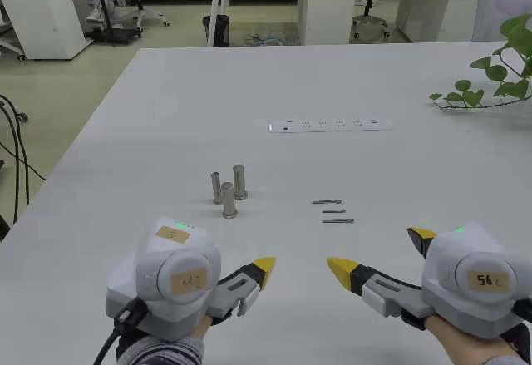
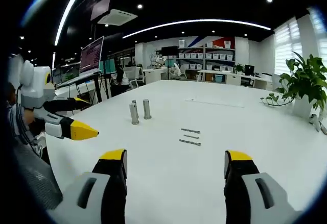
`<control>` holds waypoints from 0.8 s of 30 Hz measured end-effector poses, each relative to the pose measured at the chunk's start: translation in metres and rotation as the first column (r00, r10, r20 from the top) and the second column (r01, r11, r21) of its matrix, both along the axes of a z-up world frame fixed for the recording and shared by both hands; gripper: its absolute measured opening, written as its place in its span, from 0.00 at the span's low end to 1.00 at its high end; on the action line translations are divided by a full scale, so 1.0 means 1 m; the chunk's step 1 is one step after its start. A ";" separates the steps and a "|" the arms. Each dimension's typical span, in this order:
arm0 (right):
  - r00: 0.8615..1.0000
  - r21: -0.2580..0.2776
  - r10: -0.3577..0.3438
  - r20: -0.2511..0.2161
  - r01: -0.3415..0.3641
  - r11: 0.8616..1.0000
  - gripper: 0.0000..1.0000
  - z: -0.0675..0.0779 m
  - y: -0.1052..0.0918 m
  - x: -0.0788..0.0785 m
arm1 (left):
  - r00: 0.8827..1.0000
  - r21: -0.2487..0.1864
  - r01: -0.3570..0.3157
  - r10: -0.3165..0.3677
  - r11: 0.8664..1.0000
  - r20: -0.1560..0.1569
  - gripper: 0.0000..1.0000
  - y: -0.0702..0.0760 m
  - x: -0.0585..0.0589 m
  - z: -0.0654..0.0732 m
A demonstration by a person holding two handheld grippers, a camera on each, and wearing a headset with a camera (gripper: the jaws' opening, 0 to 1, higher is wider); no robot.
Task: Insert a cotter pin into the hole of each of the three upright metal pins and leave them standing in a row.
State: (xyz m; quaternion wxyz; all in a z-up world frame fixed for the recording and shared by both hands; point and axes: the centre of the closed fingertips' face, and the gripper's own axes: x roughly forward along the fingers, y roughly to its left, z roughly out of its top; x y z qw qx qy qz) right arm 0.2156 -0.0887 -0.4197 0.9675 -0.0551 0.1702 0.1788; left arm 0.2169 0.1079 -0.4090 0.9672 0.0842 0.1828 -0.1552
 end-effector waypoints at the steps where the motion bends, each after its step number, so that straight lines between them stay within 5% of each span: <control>1: 1.000 0.002 0.001 0.001 -0.001 1.000 0.73 0.000 0.000 0.000 | 1.000 0.002 0.001 -0.001 1.000 0.000 0.86 0.000 0.000 0.000; 8: 1.000 0.012 0.005 0.007 -0.005 1.000 0.73 0.002 0.001 0.001 | 1.000 0.010 -0.005 0.005 1.000 0.020 0.83 0.002 0.001 0.004; 24: 1.000 0.029 0.020 0.013 -0.020 0.999 0.75 0.005 0.005 0.000 | 1.000 0.001 0.002 -0.002 1.000 0.008 0.85 0.000 0.000 0.002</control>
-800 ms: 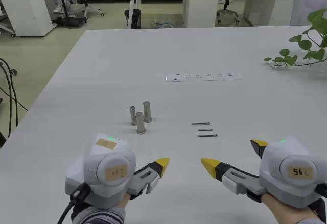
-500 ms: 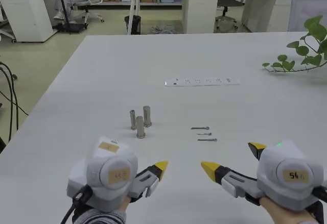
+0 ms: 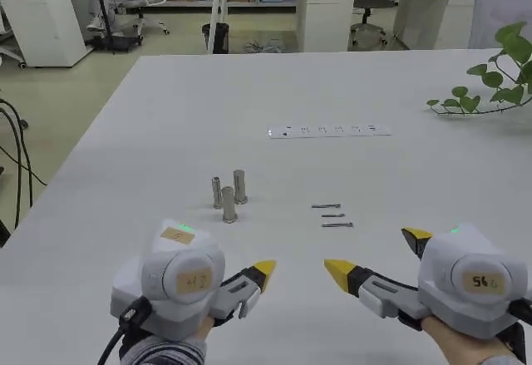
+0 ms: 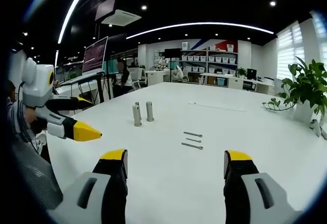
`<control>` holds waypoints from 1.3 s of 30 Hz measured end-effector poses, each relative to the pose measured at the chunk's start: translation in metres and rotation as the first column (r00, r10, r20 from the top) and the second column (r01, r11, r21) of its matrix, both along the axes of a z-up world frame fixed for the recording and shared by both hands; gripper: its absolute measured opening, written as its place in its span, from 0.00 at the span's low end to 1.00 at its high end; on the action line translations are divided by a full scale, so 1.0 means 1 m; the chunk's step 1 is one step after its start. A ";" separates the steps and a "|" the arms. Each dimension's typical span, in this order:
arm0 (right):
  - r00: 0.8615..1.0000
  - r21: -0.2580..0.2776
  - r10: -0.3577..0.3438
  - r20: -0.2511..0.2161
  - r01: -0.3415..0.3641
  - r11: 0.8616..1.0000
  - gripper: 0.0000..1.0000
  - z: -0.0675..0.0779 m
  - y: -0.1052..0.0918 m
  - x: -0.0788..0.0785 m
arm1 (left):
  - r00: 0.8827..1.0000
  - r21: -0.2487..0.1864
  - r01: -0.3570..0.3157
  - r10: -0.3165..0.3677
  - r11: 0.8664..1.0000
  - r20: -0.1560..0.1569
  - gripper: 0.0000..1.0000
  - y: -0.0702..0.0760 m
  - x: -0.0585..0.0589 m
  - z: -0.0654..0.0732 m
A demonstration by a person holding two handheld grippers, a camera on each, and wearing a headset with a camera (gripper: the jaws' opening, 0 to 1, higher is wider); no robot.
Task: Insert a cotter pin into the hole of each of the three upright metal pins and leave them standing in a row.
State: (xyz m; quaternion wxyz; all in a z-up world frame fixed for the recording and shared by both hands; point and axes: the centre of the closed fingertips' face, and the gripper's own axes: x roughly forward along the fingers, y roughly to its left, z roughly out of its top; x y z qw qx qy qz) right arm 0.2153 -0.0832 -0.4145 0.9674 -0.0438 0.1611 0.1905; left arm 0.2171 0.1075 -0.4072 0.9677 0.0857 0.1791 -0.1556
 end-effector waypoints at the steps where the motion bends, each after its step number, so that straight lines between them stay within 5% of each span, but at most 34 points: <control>1: 1.000 0.002 0.000 0.001 0.000 1.000 0.75 0.000 0.000 0.000 | 1.000 -0.002 0.000 0.000 1.000 -0.001 0.85 0.000 0.000 0.000; 39: 0.999 0.007 0.027 -0.019 -0.027 1.000 0.75 -0.003 0.006 -0.003 | 1.000 -0.011 0.007 -0.007 1.000 -0.021 0.87 -0.001 -0.001 -0.003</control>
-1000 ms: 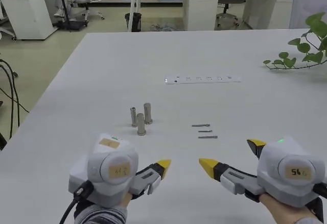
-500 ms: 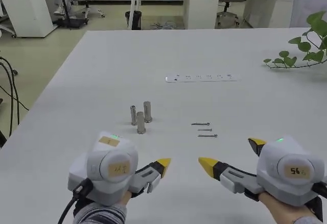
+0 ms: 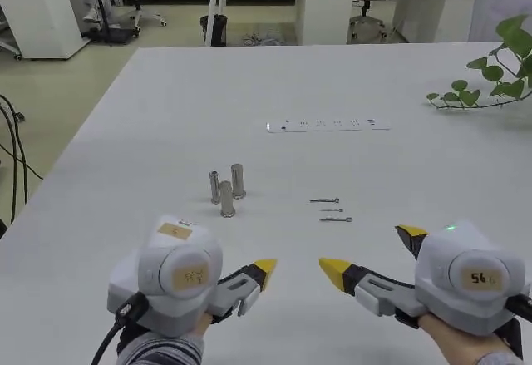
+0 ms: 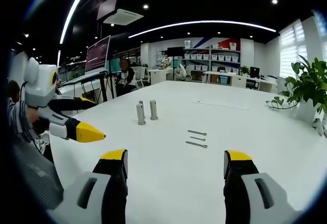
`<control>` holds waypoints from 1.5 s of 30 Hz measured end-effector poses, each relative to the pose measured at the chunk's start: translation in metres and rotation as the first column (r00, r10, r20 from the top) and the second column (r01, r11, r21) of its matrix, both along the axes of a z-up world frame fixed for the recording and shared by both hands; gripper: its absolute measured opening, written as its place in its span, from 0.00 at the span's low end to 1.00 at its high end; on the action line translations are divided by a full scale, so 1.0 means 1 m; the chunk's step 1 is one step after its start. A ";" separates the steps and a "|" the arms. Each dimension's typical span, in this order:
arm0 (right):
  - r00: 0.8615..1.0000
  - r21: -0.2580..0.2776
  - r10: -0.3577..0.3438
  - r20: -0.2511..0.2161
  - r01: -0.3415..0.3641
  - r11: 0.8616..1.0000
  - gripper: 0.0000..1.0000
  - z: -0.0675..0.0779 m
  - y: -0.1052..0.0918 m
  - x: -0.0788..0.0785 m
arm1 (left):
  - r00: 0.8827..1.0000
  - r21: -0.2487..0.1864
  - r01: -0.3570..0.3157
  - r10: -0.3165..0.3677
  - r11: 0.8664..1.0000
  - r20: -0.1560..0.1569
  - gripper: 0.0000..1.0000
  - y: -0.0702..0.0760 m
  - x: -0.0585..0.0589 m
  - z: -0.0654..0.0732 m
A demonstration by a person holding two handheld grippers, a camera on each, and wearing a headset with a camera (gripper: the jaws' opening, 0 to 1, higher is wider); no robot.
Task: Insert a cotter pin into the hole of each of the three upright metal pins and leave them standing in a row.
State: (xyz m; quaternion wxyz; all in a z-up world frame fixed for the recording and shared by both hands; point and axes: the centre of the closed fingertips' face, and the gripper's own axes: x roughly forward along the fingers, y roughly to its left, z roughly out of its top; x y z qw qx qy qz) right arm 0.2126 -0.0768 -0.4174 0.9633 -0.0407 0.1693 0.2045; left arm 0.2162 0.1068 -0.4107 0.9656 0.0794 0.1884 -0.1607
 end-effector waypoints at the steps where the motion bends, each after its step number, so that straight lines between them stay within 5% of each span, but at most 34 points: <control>1: 1.000 0.000 0.000 0.001 0.000 1.000 0.75 0.000 0.000 0.000 | 1.000 -0.001 -0.001 0.001 1.000 0.000 0.87 0.000 0.000 0.000; 9: 1.000 0.023 0.002 -0.006 -0.002 1.000 0.73 0.006 0.000 -0.002 | 1.000 -0.014 -0.017 0.017 1.000 -0.007 0.82 0.007 0.000 0.001; 14: 1.000 0.050 0.006 -0.010 -0.006 0.999 0.73 0.013 0.000 -0.004 | 0.999 -0.042 -0.007 0.006 0.999 -0.042 0.75 0.009 0.002 -0.001; 17: 1.000 0.055 0.017 -0.015 -0.016 0.998 0.73 0.015 0.002 -0.004 | 1.000 -0.016 0.009 -0.009 1.000 -0.026 0.75 0.010 0.006 0.002; 25: 0.997 0.076 0.040 -0.065 -0.035 0.997 0.72 0.012 0.004 -0.005 | 0.996 0.004 0.075 -0.075 0.997 -0.050 0.74 0.017 0.016 0.001; 36: 0.994 0.079 0.046 -0.097 -0.038 0.996 0.71 0.011 0.005 -0.002 | 0.992 -0.019 0.118 -0.119 0.993 -0.046 0.68 0.040 0.054 0.005; 39: 0.995 0.090 0.040 -0.094 -0.031 0.995 0.70 0.012 0.005 0.000 | 0.992 0.008 0.122 -0.122 0.992 -0.037 0.67 0.047 0.066 0.003; 45: 0.994 0.100 0.031 -0.106 -0.020 0.995 0.69 0.010 0.008 0.005 | 0.992 -0.006 0.120 -0.120 0.993 -0.047 0.62 0.058 0.085 -0.005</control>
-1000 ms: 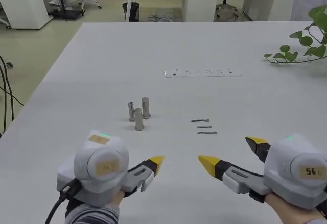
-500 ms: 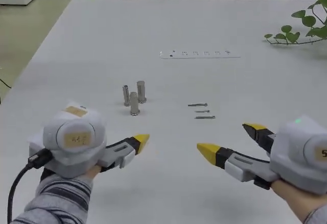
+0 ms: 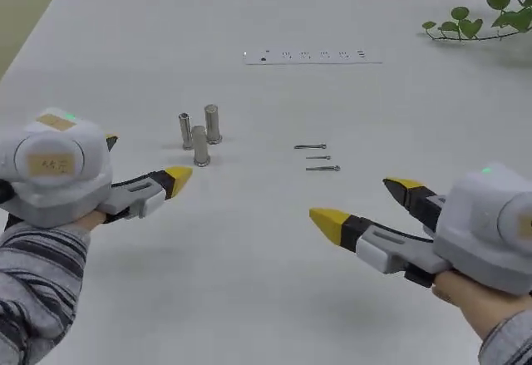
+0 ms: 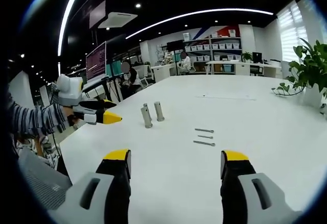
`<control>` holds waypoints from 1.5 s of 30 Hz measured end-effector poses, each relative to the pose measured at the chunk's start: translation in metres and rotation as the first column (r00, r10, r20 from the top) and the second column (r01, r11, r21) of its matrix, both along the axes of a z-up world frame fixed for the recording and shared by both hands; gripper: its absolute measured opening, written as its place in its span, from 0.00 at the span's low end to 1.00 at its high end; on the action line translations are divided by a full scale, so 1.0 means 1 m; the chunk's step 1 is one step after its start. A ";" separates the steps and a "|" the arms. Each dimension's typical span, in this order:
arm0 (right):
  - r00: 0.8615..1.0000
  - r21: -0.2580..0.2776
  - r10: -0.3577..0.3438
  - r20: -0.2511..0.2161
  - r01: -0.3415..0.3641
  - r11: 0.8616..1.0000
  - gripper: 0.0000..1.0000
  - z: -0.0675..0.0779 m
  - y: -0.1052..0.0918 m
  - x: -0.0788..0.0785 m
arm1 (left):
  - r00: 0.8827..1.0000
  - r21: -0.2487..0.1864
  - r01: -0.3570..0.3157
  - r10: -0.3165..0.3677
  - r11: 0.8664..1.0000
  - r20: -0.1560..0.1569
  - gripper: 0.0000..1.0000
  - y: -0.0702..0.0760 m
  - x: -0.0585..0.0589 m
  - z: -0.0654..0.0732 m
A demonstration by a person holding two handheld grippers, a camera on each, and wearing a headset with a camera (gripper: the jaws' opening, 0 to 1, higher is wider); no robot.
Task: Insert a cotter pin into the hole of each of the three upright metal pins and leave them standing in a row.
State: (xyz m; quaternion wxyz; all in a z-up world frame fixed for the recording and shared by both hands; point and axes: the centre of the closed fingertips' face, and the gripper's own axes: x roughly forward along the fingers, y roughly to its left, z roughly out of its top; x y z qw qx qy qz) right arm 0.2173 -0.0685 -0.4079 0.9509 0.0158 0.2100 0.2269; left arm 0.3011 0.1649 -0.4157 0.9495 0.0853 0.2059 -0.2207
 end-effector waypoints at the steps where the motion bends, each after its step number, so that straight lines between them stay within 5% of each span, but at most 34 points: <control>1: 1.000 0.001 0.000 -0.006 0.000 1.000 0.69 -0.001 0.001 0.000 | 1.000 -0.007 -0.004 0.004 1.000 -0.005 0.62 0.001 0.003 -0.001; 10: 1.000 0.014 -0.031 0.001 0.031 0.999 0.63 0.001 -0.006 0.005 | 1.000 -0.044 0.002 -0.003 0.999 -0.003 0.53 0.004 0.035 -0.010; 25: 0.997 -0.012 -0.073 0.017 0.073 0.997 0.55 -0.006 -0.012 0.012 | 0.997 0.002 0.071 -0.071 0.997 -0.003 0.41 -0.006 0.073 -0.030; 34: 0.997 -0.027 -0.075 0.018 0.075 0.997 0.49 -0.010 -0.013 0.012 | 0.994 -0.021 0.108 -0.108 0.994 -0.024 0.29 -0.017 0.085 -0.040; 45: 0.996 -0.039 -0.084 0.000 0.084 0.996 0.46 -0.017 -0.015 0.011 | 0.984 -0.001 0.173 -0.172 0.985 -0.045 0.17 -0.031 0.088 -0.049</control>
